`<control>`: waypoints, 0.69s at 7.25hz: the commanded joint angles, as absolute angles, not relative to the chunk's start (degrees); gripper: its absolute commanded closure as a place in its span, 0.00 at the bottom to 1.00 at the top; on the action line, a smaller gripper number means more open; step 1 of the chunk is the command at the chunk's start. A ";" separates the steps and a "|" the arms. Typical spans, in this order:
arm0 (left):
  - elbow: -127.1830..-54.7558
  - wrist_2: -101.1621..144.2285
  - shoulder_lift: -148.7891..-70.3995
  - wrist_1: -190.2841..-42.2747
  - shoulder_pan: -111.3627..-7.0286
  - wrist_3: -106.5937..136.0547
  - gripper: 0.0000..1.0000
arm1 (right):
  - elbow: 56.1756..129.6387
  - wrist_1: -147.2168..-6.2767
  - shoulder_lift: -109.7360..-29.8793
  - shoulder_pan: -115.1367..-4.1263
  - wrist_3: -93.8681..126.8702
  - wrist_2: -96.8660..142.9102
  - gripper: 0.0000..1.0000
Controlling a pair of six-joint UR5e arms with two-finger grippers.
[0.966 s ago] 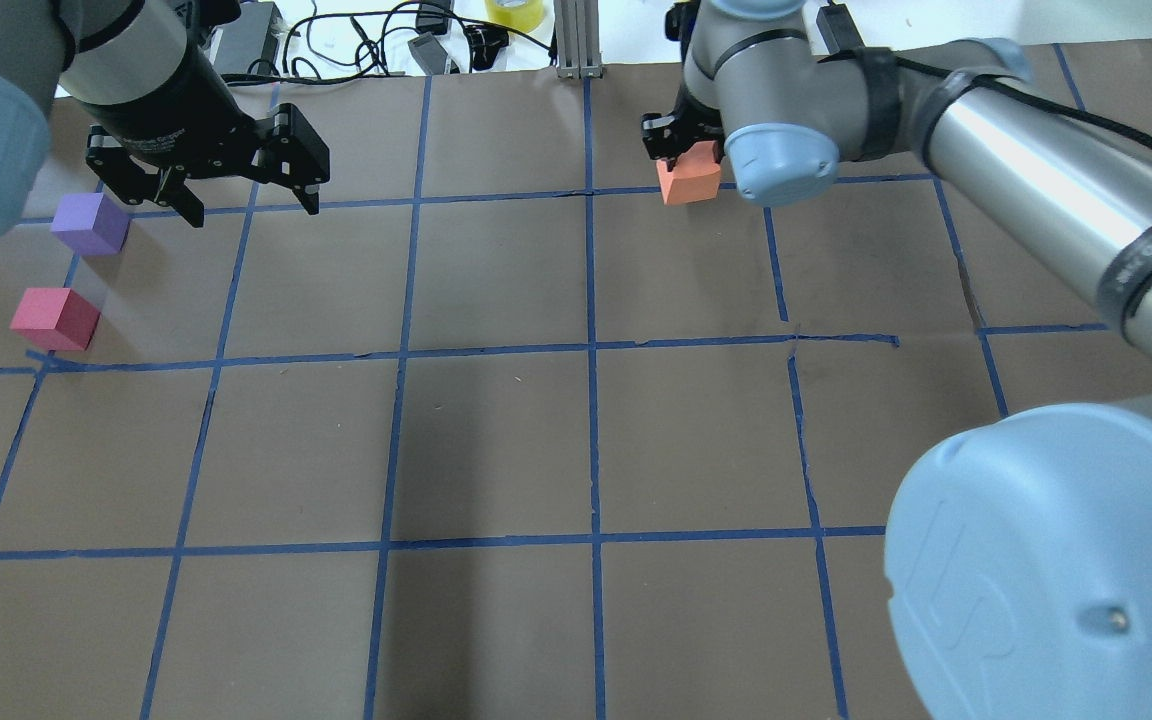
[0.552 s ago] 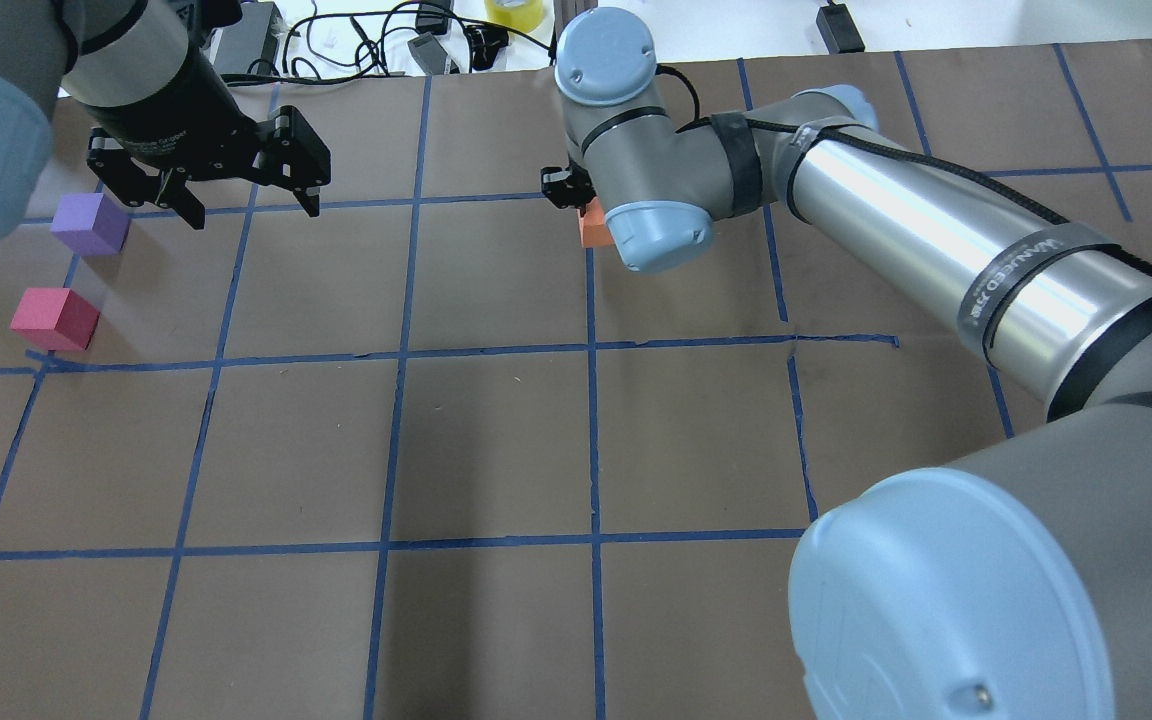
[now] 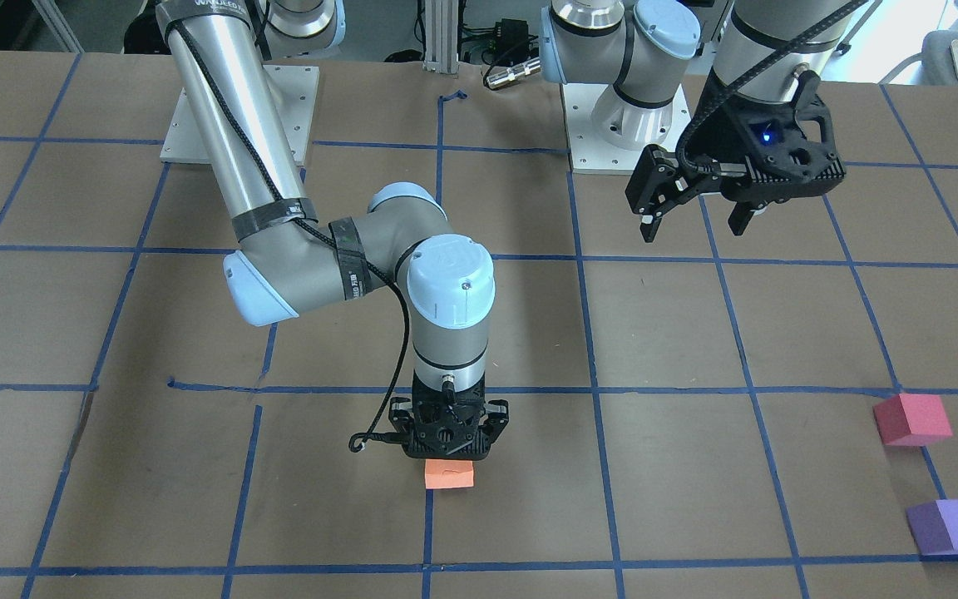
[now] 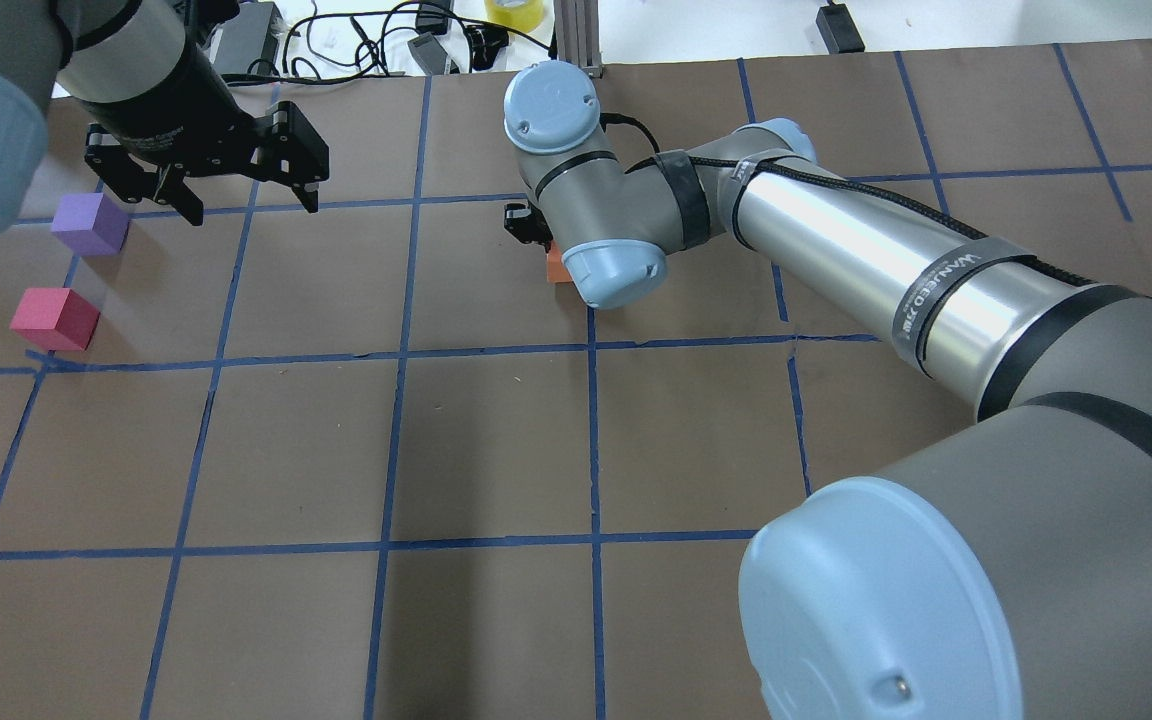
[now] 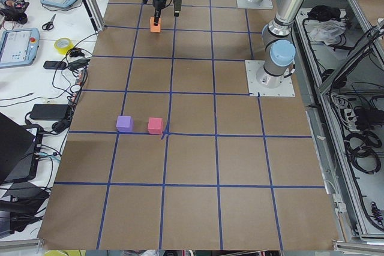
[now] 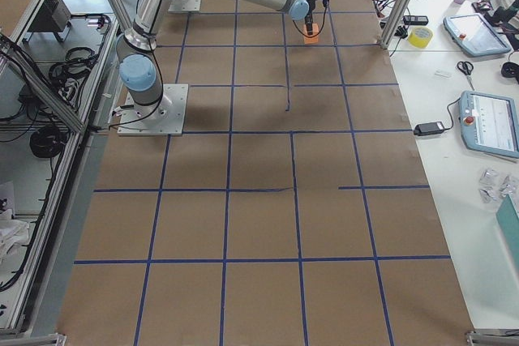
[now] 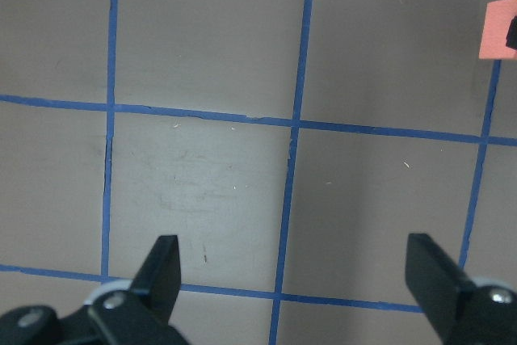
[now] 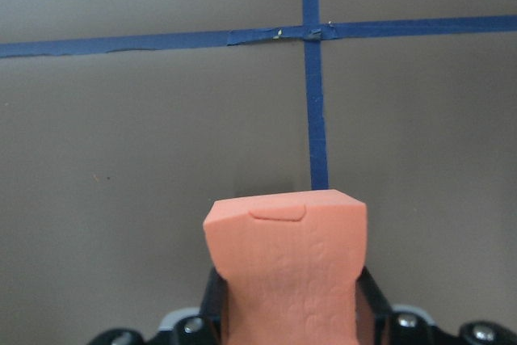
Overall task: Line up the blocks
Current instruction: 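Carry the orange cube with the right gripper toward the table's middle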
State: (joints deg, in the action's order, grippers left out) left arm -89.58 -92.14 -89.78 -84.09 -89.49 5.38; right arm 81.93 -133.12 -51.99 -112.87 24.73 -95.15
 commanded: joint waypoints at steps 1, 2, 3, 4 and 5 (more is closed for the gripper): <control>-89.47 -92.02 -90.00 -84.11 -89.56 5.45 0.00 | 82.00 -133.59 -51.24 -113.64 26.44 -95.10 0.82; -90.08 -91.93 -89.48 -84.11 -89.65 5.45 0.00 | 82.00 -133.68 -51.15 -113.82 26.54 -95.10 0.62; -90.00 -91.93 -89.30 -84.11 -89.65 5.45 0.00 | 82.00 -133.77 -51.15 -113.82 26.54 -95.18 0.38; -90.09 -92.11 -89.12 -84.11 -89.65 5.36 0.00 | 82.09 -133.33 -51.15 -113.82 26.63 -95.27 0.00; -89.74 -91.94 -89.56 -84.11 -89.65 5.45 0.00 | 82.09 -132.63 -51.15 -113.82 26.63 -95.10 0.00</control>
State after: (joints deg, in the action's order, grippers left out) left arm -89.94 -92.01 -89.34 -84.11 -89.64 5.41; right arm 82.06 -133.29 -51.16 -113.80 26.58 -95.19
